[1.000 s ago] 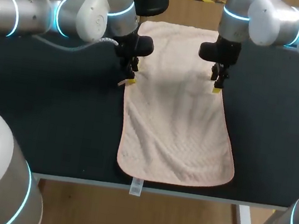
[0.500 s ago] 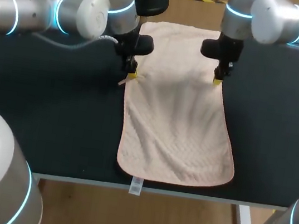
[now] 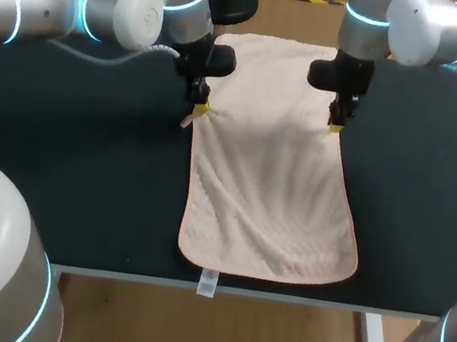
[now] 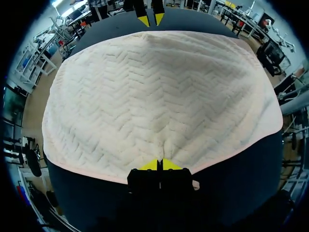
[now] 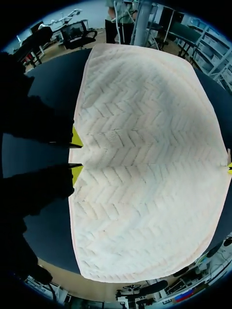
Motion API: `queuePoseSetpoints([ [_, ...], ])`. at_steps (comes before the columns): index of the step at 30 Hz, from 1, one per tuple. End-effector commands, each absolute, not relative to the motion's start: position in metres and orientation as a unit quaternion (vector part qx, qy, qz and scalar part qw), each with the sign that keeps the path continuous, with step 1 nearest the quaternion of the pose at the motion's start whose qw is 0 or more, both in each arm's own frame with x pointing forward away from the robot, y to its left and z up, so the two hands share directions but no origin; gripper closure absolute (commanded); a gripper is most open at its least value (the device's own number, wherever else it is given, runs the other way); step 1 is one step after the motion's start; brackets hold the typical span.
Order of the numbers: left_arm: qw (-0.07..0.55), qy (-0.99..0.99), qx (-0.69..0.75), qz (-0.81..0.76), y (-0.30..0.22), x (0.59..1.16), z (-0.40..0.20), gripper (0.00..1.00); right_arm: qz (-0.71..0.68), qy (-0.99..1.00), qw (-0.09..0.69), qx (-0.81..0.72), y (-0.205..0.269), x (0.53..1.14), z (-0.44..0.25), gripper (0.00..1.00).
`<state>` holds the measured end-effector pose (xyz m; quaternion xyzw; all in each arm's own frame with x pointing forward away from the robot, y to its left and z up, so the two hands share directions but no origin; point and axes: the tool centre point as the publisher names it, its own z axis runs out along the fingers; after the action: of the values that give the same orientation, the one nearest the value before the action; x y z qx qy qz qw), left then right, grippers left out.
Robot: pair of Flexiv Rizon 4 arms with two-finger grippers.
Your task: Fold the towel
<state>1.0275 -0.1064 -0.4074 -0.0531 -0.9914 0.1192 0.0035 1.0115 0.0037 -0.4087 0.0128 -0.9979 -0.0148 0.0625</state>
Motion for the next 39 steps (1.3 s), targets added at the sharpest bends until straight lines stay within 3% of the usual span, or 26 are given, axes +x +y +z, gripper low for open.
queuePoseSetpoints([
  [1,0.005,-0.991,-0.055,0.12,-0.106,1.029,-0.41,1.0,-0.024,-0.997,0.077,0.0,0.006,1.024,-0.435,0.0],
  [15,0.013,-0.99,-0.061,0.123,-0.103,1.029,-0.41,1.0,-0.02,-0.997,0.08,-0.013,-0.004,1.026,-0.449,0.0],
  [16,0.013,-0.99,-0.061,0.123,-0.103,1.029,-0.41,1.0,-0.018,-0.996,0.082,-0.012,-0.004,1.024,-0.449,0.54],
  [17,0.013,-0.99,-0.062,0.123,-0.103,1.03,-0.41,1.0,-0.017,-0.996,0.084,-0.01,-0.003,1.023,-0.449,1.0],
  [39,-0.005,-0.99,-0.067,0.124,-0.098,1.033,-0.388,1.0,-0.037,-0.998,0.038,-0.017,-0.011,1.012,-0.405,1.0],
])
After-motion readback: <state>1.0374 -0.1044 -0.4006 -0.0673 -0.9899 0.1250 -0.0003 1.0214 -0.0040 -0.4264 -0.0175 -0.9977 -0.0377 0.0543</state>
